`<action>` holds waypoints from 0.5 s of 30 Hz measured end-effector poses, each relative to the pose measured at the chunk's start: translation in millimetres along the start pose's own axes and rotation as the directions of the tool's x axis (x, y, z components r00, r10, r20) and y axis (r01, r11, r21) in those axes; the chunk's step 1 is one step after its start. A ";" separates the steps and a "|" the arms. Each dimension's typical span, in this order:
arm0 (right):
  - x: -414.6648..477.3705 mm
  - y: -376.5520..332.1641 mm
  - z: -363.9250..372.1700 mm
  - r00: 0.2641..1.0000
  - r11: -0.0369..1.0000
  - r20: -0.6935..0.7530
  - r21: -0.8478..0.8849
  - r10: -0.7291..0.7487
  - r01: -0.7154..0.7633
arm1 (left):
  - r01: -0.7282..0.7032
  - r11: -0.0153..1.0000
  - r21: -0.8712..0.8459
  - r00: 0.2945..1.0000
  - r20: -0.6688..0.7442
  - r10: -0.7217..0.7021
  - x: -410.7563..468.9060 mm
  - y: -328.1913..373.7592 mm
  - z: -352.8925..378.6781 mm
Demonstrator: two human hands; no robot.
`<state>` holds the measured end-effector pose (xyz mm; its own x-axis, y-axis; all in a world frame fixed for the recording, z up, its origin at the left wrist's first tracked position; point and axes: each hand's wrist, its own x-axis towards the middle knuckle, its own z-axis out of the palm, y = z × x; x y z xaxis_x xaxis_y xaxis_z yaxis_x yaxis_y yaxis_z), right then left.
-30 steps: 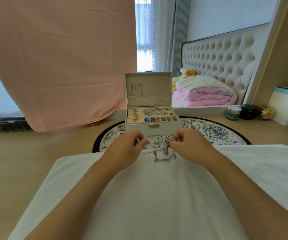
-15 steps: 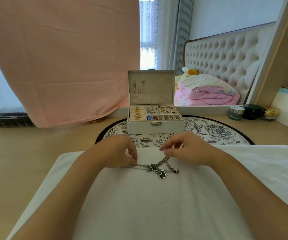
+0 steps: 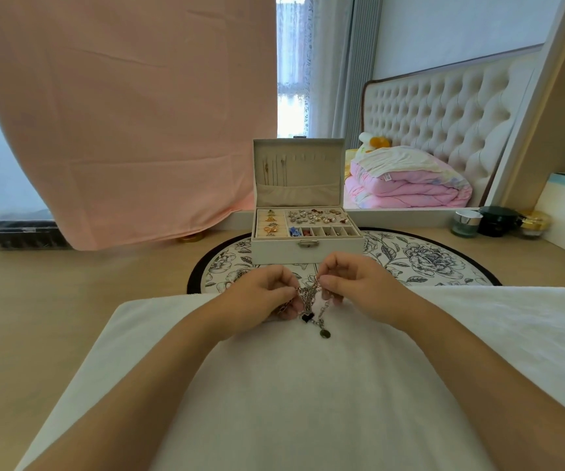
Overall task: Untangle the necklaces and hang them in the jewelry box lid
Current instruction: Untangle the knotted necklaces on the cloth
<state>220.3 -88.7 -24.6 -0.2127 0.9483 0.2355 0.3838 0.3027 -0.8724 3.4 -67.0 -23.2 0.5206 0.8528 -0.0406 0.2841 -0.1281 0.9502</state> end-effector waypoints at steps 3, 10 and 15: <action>-0.8 -1.9 -1.9 0.999 0.998 -0.032 -0.060 -0.031 0.029 | -0.015 0.999 0.046 1.000 -0.013 0.016 1.5 -0.3 5.7; -3.9 -10.7 -6.7 0.994 0.971 -0.102 -0.240 -0.045 0.019 | -0.129 0.941 0.314 0.982 -0.094 0.166 4.6 -2.1 6.2; -5.8 -11.5 -7.0 0.989 0.959 -0.140 -0.285 -0.056 0.014 | -0.165 0.917 0.364 0.955 -0.174 0.241 5.3 -2.8 7.6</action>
<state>223.3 -97.0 -12.9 -0.1063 0.9340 0.3412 0.6206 0.3304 -0.7111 11.5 -66.0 -28.5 0.4255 0.8715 0.2437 0.4672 -0.4422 0.7656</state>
